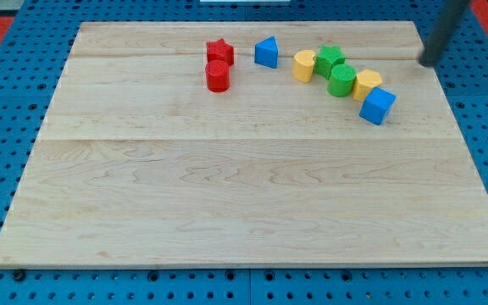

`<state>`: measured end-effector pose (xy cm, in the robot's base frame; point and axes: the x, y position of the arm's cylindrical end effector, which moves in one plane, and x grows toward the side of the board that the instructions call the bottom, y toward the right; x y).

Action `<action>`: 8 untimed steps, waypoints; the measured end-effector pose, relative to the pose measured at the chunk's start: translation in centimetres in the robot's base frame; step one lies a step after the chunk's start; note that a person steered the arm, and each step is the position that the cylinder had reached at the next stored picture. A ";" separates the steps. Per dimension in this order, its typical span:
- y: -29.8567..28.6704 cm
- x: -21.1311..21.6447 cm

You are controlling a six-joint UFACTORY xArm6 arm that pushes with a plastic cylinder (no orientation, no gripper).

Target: Place the green blocks in a vertical line

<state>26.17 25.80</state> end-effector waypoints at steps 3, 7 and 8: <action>-11.6 4.6; -21.0 4.9; -19.4 3.9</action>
<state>30.08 6.40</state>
